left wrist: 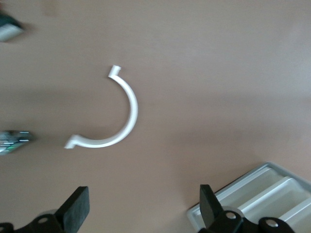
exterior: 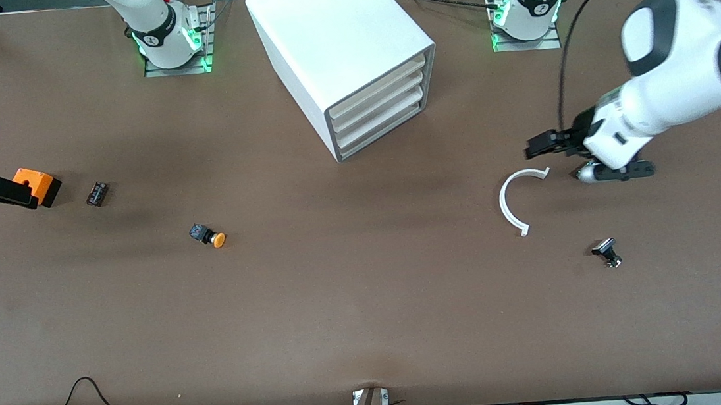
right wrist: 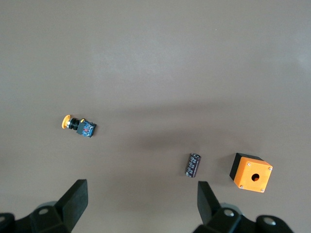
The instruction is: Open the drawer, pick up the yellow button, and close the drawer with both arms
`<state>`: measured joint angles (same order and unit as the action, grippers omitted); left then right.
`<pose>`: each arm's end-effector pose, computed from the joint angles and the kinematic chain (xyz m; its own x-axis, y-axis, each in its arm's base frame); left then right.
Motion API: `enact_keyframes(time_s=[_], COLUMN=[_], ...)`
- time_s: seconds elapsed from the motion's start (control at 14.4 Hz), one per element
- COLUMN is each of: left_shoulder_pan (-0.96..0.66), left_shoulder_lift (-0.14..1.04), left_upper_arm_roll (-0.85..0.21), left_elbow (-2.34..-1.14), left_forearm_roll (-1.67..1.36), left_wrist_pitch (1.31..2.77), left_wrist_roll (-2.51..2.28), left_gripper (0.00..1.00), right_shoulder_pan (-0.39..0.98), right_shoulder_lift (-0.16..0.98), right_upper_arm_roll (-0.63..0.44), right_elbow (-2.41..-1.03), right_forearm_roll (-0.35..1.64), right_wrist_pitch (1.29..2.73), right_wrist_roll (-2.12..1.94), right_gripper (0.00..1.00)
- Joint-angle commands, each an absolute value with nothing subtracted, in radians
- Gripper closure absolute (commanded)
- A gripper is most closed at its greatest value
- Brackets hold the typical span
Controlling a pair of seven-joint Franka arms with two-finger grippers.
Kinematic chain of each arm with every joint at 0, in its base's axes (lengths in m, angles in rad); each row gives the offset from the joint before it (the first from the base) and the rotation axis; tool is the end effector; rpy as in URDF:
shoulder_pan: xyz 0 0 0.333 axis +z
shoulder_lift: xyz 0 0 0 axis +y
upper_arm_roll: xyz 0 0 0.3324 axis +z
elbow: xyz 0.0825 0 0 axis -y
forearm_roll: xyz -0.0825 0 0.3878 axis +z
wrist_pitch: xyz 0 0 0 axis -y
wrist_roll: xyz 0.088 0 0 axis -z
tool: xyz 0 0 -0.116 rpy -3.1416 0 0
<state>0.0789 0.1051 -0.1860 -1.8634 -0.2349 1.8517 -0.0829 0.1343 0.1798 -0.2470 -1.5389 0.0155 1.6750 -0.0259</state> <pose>0.5758 -0.0792 0.4589 0.9892 0.0376 -0.1419 0.0689 -0.9725 0.2226 0.6156 -0.0559 0.5530 0.9955 -0.0861 -0.0390 -0.0851 -0.9960 0.0274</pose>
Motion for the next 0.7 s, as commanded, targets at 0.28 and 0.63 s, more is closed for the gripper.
enact_keyframes(time_s=[0.28,0.63], left_shoulder_pan=[0.069,0.132], left_shoulder_lift=[0.083,0.077], left_upper_arm_roll=[-0.17,-0.17], left_elbow=[-1.652,-1.644], left_forearm_roll=[0.049,0.052], left_wrist_pitch=[1.681,1.716], left_wrist_roll=[-0.064,-0.046], left_gripper=[0.0,0.0], right_shoulder_pan=[0.219,0.219], right_shoulder_lift=[0.156,0.095], right_upper_arm_roll=[-0.244,-0.247], right_elbow=[-1.554,-1.627], right_forearm_roll=[0.006,0.006], right_wrist_pitch=[1.621,1.66], right_wrist_roll=[-0.023,-0.023], right_gripper=[0.0,0.0])
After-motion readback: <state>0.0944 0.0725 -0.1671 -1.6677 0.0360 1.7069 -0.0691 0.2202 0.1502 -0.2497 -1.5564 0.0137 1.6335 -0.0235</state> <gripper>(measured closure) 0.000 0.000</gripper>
